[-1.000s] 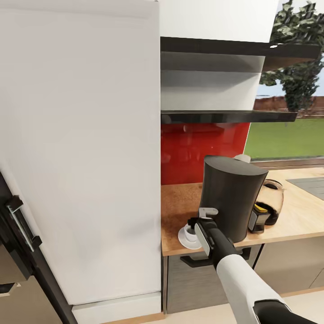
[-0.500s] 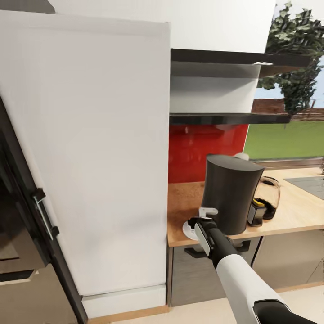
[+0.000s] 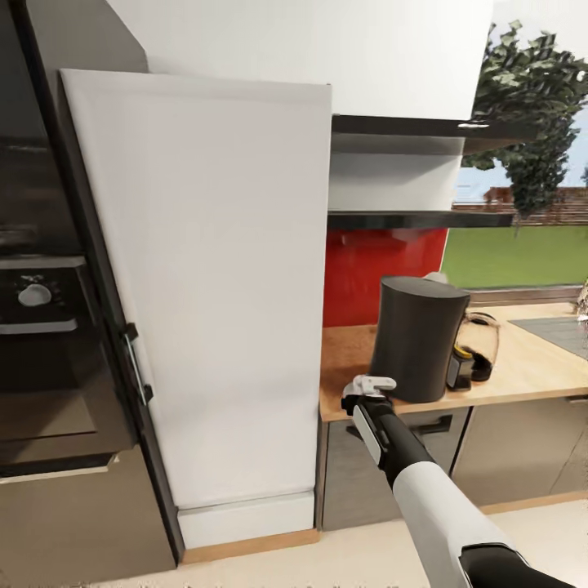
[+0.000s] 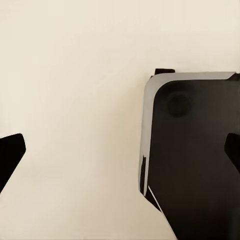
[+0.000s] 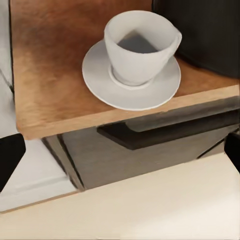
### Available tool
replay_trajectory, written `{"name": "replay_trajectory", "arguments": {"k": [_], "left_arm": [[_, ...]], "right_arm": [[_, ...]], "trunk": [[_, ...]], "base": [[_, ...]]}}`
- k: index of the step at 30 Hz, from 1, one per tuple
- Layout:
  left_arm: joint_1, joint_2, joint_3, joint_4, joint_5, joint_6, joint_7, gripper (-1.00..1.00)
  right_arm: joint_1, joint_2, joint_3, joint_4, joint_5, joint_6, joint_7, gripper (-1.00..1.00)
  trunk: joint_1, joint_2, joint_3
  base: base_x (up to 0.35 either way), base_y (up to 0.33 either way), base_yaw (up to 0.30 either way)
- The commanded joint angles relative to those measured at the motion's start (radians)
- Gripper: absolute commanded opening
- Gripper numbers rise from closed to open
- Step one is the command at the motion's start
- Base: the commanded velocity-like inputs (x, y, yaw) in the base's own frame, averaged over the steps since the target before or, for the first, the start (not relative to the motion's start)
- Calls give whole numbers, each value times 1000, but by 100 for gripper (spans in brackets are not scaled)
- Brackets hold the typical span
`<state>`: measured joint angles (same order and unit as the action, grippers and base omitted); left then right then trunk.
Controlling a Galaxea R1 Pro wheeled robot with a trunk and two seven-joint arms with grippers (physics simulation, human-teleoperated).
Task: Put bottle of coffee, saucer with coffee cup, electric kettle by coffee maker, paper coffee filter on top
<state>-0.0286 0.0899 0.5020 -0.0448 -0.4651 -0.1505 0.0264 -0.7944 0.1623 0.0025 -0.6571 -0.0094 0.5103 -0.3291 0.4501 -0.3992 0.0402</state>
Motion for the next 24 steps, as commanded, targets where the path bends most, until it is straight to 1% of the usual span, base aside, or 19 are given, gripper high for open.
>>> {"name": "replay_trajectory", "arguments": {"k": [1,4,10,13,17,18,20,22,24], "left_arm": [[-1,0,7,2,-10,-4,3,100],[-1,0,8,2,-10,-4,3,100],[-1,1,8,2,-10,-4,3,100],[-1,1,8,2,-10,-6,3,100],[-1,0,9,1,-10,-9,3,100],[-1,0,9,1,-10,-10,3,100],[-1,-1,8,0,-10,-13,3,100],[-2,-3,7,0,-11,-15,3,100],[-2,-4,6,-1,-11,-16,3,100]], "right_arm": [[0,0,0,-1,-1,5,-4,100],[0,0,-1,0,0,5,-4,100],[0,-1,-1,19,1,5,-3,100],[0,-2,-1,97,2,3,-2,100],[0,-7,-1,287,3,-7,1,100],[0,-8,-1,366,3,-34,2,100],[0,-9,-1,538,4,-156,2,100],[12,-9,-1,601,5,-257,5,100],[49,-9,-1,618,6,-297,6,100]], "trunk": [[0,-1,1],[0,-1,4],[0,-1,5],[0,-1,6],[0,-1,6],[0,-1,6],[0,-1,6],[0,-1,6],[0,-1,6]], "base": [[-310,144,0],[-209,99,0],[-25,12,0],[-3,1,0],[0,0,0],[0,0,0],[0,0,0],[0,0,0],[0,0,0]]}}
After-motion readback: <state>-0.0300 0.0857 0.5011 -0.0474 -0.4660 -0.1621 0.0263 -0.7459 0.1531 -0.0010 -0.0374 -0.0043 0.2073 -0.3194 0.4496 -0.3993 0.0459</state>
